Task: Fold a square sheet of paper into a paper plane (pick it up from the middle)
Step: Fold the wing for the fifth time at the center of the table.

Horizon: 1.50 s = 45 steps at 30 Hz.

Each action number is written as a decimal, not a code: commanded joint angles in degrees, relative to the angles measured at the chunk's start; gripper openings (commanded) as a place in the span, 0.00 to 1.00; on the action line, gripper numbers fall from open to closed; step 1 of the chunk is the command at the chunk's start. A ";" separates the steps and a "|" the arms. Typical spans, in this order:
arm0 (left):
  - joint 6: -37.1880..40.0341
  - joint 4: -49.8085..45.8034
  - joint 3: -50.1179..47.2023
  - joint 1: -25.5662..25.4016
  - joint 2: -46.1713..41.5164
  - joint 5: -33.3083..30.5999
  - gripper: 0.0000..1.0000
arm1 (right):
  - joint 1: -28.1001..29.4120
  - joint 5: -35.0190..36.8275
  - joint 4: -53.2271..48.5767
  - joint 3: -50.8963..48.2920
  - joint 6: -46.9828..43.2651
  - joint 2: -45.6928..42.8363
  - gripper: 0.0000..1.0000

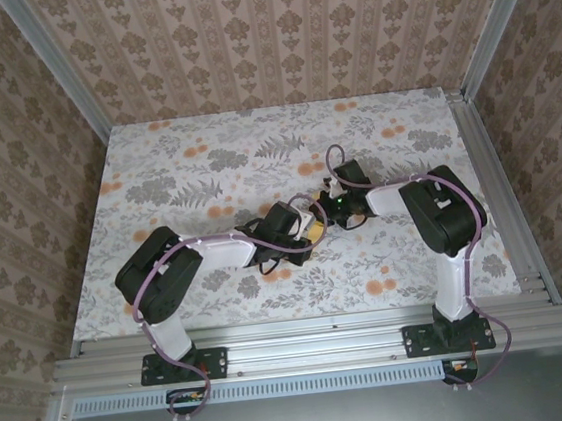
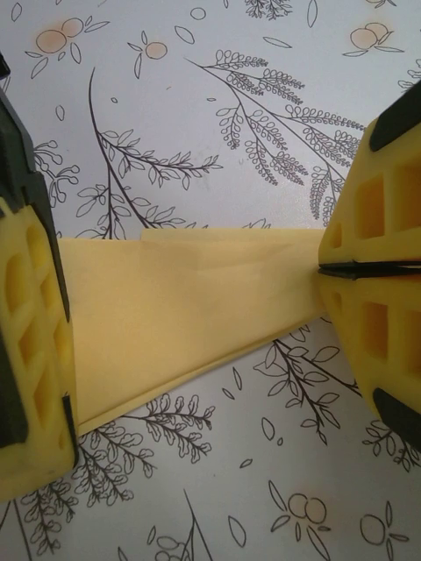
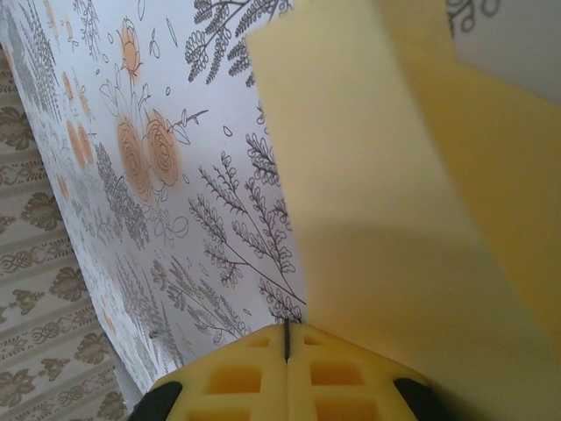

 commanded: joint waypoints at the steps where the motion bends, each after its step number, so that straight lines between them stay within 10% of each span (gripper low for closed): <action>1: 1.61 -16.89 -5.50 -0.34 5.43 -4.34 0.10 | -2.19 6.00 -2.44 2.00 -1.60 2.98 0.06; 32: 0.57 -17.27 -7.34 -0.79 4.10 -3.50 0.10 | -10.38 6.26 -9.87 20.60 -4.42 13.13 0.06; 45: 0.39 -15.22 -5.69 -0.72 5.07 -2.42 0.12 | -11.91 0.69 -7.36 0.32 -6.54 -10.40 0.06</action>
